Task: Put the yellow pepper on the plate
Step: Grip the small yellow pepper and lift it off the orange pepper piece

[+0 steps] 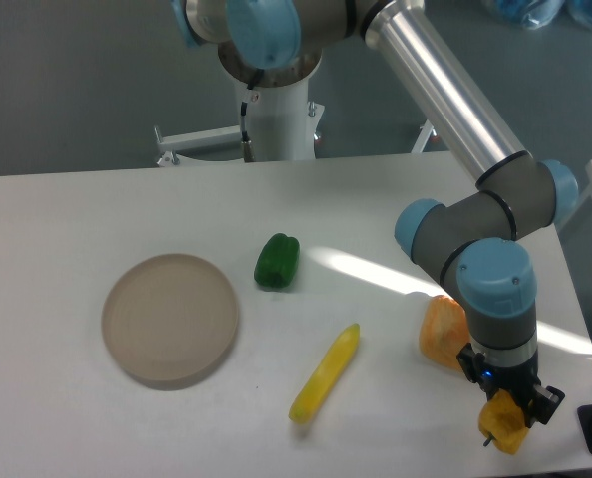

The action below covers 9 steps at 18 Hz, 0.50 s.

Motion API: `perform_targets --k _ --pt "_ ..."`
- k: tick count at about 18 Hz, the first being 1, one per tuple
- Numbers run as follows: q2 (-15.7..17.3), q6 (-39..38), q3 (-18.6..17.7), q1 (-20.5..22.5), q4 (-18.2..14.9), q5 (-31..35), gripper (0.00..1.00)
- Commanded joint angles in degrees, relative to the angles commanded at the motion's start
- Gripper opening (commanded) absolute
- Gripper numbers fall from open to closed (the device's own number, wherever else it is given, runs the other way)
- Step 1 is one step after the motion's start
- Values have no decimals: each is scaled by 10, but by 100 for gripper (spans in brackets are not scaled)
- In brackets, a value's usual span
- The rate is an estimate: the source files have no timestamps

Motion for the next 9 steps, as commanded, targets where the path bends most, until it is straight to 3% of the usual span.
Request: perform_targets --k 6,9 --pt "6 -3 -9 -4 6 0 37" --pt "25 -3 -19 -4 4 -6 37"
